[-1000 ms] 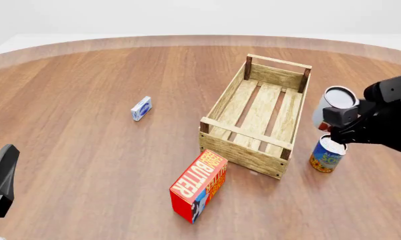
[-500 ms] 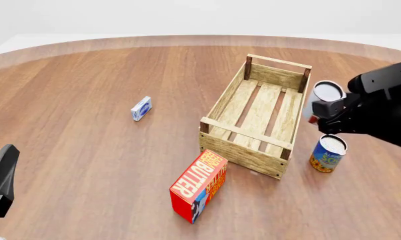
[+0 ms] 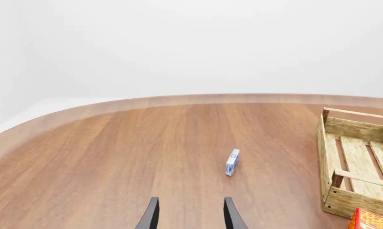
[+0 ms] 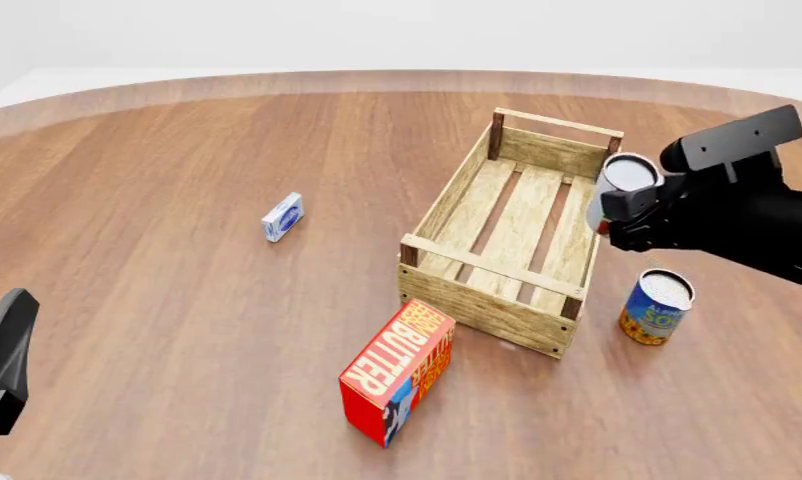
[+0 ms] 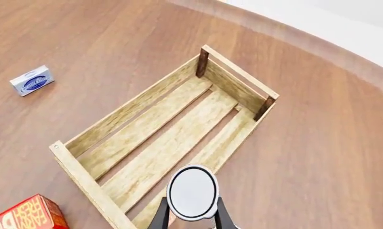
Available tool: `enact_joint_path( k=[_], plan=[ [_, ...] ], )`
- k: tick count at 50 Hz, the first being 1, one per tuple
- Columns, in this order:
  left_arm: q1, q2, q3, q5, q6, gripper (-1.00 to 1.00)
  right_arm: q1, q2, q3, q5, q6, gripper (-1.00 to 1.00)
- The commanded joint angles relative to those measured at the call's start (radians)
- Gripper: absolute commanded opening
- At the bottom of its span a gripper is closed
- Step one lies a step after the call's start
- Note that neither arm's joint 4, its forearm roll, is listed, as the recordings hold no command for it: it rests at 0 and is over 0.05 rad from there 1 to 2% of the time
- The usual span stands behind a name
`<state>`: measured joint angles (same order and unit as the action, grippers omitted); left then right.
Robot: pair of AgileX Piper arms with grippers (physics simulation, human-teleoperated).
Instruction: Pick up the tomato sauce, and put it in the wooden tray.
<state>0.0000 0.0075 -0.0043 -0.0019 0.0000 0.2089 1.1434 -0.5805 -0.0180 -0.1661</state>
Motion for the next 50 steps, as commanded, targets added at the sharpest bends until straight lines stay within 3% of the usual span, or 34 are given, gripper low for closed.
enact_joint_path(
  k=[1, 50],
  plan=[
    [0.000, 0.000, 0.000, 0.000, 0.000, 1.00, 0.008, 0.066, -0.022, -0.045, 0.022, -1.00],
    [0.000, 0.000, 0.000, 0.000, 0.000, 1.00, 0.037, 0.306, -0.124, -0.164, 0.044, -1.00]
  ],
)
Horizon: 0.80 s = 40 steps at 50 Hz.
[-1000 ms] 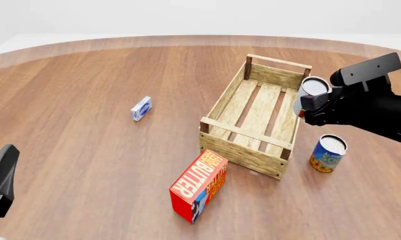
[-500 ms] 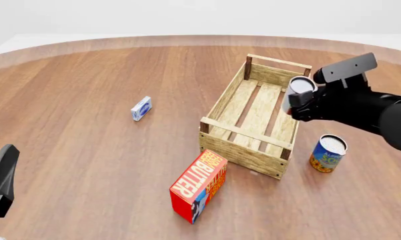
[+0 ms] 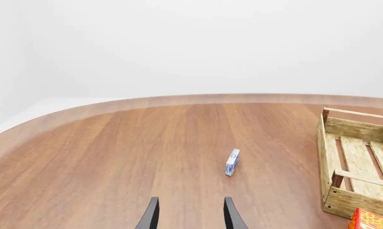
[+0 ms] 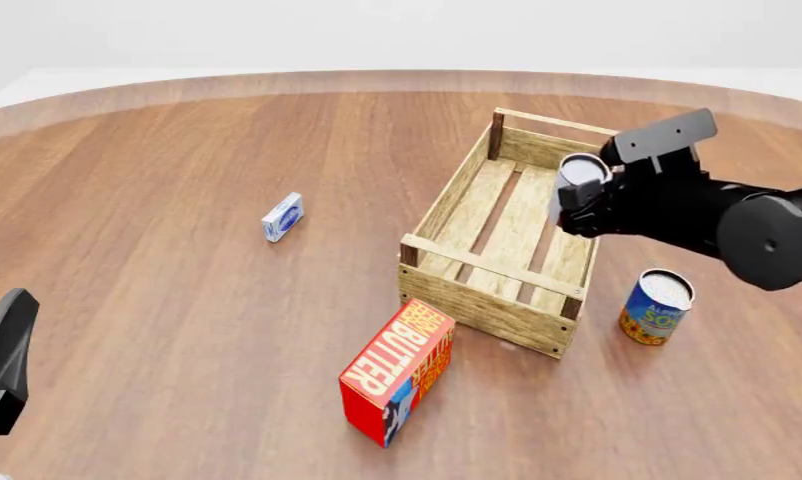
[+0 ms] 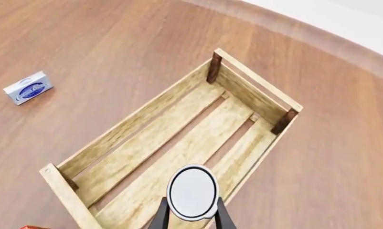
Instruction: Pick up the tomato sauce, and put it in the wooden tray.
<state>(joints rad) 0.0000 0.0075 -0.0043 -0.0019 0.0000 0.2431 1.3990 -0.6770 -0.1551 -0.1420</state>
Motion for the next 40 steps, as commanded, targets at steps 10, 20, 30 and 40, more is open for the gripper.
enact_joint_path(
  k=[10, 20, 30, 40],
  plan=[
    [0.000, 0.000, 0.000, 0.000, 0.000, 1.00, 0.010, 0.112, -0.056, -0.058, 0.029, -1.00],
    [0.000, 0.000, 0.000, 0.000, 0.000, 1.00, 0.008, 0.157, -0.078, -0.080, 0.031, -1.00],
    [0.000, 0.000, 0.000, 0.000, 0.000, 1.00, 0.011, 0.207, -0.099, -0.108, 0.037, -1.00],
    [0.000, 0.000, 0.000, 0.000, 0.000, 1.00, 0.014, 0.251, -0.125, -0.124, 0.040, -1.00]
  ],
)
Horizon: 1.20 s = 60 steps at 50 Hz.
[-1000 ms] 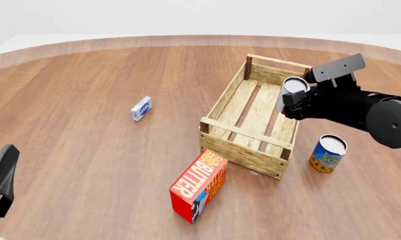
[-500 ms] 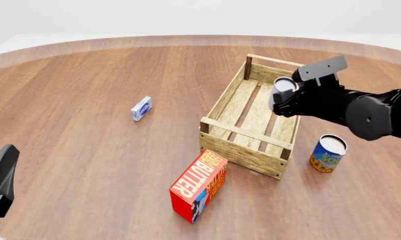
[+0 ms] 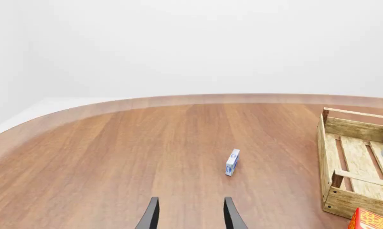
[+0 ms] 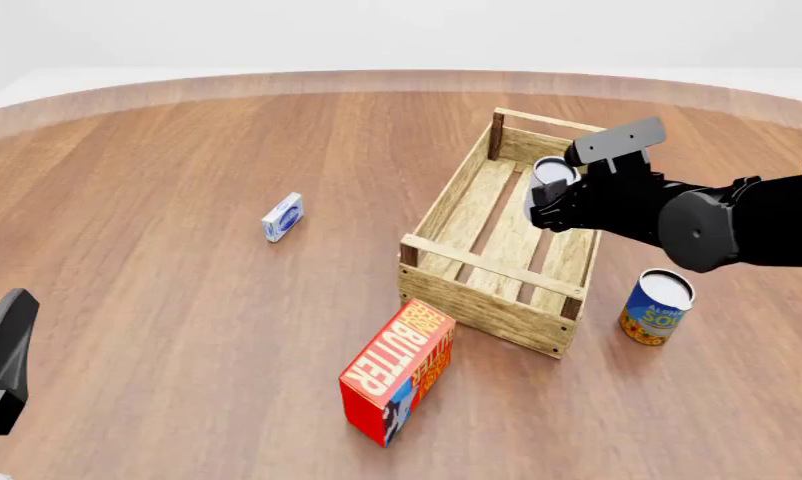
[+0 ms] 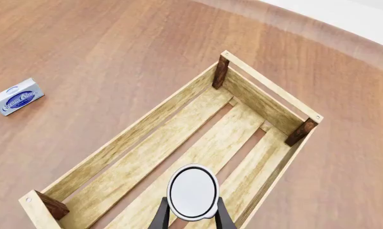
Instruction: Pick up the tomato sauce, and put it in the wooden tray.
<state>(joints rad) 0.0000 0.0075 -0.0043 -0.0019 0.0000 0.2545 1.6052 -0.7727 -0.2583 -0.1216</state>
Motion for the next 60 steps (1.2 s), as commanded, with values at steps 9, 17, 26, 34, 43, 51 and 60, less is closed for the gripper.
enact_joint_path(
  k=[9, 17, 26, 34, 43, 51, 60],
  plan=[
    [0.000, 0.000, 0.000, 0.000, 0.000, 1.00, 0.006, 0.081, -0.043, -0.039, 0.024, -1.00],
    [0.000, 0.000, 0.000, 0.000, 0.000, 1.00, 0.005, 0.108, -0.059, -0.050, 0.025, -1.00],
    [0.000, 0.000, 0.000, 0.000, 0.000, 1.00, 0.008, 0.138, -0.070, -0.063, 0.031, -1.00],
    [0.000, 0.000, 0.000, 0.000, 0.000, 1.00, -0.003, 0.153, -0.081, -0.064, 0.026, -1.00],
    [0.000, 0.000, 0.000, 0.000, 0.000, 1.00, -0.008, 0.175, -0.093, -0.070, 0.028, -1.00],
    [0.000, 0.000, 0.000, 0.000, 0.000, 1.00, -0.009, 0.196, -0.099, -0.080, 0.033, -1.00],
    [0.000, 0.000, 0.000, 0.000, 0.000, 1.00, -0.015, 0.213, -0.111, -0.085, 0.035, -1.00]
  ],
)
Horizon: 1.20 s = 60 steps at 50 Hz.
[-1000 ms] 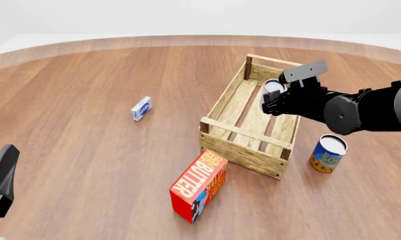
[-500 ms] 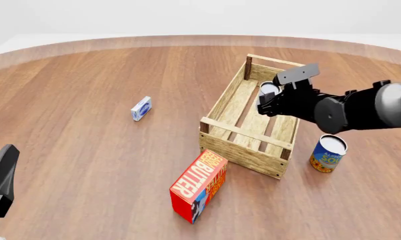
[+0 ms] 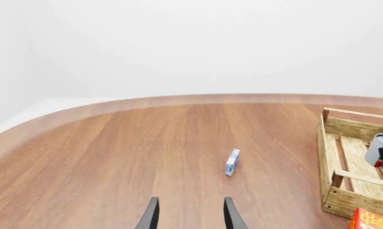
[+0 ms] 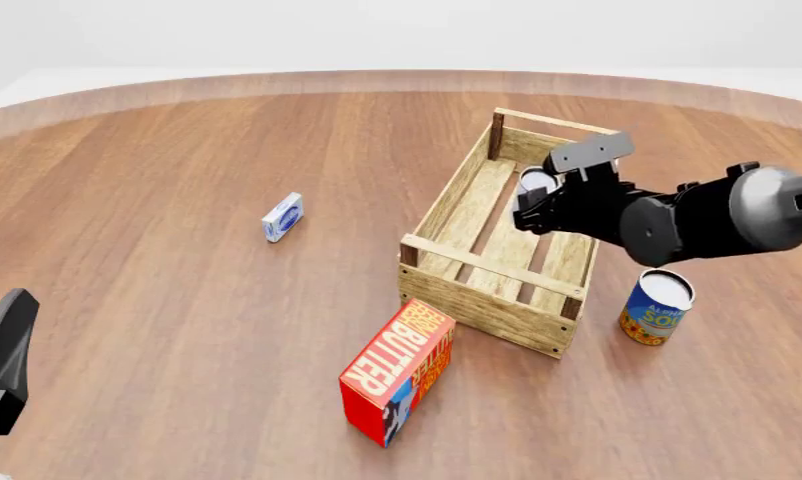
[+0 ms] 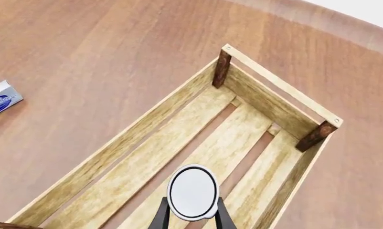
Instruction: Pick up the tomato sauce, and put it in the wooden tray.
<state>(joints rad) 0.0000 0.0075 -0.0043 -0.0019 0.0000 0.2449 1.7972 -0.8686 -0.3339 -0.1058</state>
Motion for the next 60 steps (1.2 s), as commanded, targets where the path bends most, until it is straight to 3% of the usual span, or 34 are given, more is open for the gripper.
enact_joint_path(
  k=[1, 51, 52, 60],
  plan=[
    [0.000, 0.000, 0.000, 0.000, 0.000, 1.00, -0.005, 0.024, -0.015, -0.012, 0.021, -1.00],
    [0.000, 0.000, 0.000, 0.000, 0.000, 1.00, -0.016, 0.054, -0.015, -0.054, 0.029, -1.00],
    [0.000, 0.000, 0.000, 0.000, 0.000, 1.00, -0.013, 0.050, -0.012, -0.056, 0.029, 1.00],
    [0.000, 0.000, 0.000, 0.000, 0.000, 1.00, -0.018, 0.030, -0.004, -0.054, 0.030, 1.00]
  ],
)
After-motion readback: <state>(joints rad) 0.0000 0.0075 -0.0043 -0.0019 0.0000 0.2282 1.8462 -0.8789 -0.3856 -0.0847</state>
